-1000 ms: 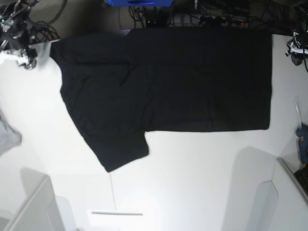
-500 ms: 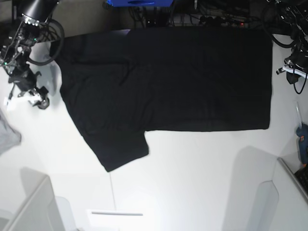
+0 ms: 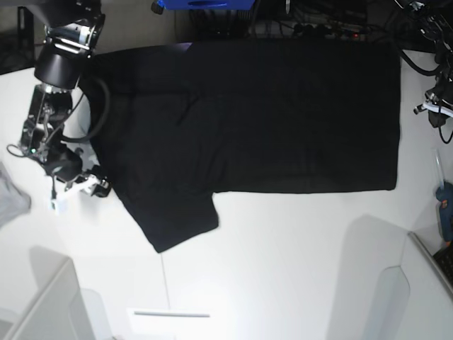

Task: Fold the T-shirt properly
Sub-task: 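Release the shirt and move the right gripper to the hem corner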

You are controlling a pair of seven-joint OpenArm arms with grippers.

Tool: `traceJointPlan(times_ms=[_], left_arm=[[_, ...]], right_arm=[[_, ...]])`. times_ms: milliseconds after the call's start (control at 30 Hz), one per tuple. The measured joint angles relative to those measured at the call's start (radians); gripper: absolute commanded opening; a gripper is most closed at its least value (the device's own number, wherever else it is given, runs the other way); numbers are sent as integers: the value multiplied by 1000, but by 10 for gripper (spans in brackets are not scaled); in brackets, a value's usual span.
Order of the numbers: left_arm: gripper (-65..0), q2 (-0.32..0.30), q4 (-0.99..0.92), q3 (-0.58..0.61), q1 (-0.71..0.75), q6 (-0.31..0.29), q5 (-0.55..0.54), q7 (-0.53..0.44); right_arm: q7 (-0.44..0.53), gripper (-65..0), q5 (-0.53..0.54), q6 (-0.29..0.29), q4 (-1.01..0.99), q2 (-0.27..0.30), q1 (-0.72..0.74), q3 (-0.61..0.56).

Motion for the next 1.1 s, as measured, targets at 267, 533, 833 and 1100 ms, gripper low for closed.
traceJointPlan(times_ms=[267, 533, 833, 1100], left_arm=[[-650, 2, 0, 21, -8, 0, 95, -3], [-650, 4, 0, 53, -7, -1, 137, 0], [-650, 5, 0, 53, -8, -1, 137, 0], [-650, 5, 0, 54, -36, -1, 140, -4]], right_arm=[[23, -273, -3, 2, -304, 11, 219, -75], [170, -269, -2, 1, -498, 51, 317, -306], [237, -273, 9, 5, -540, 45, 344, -438], [243, -275, 13, 7, -536, 38, 347, -483]])
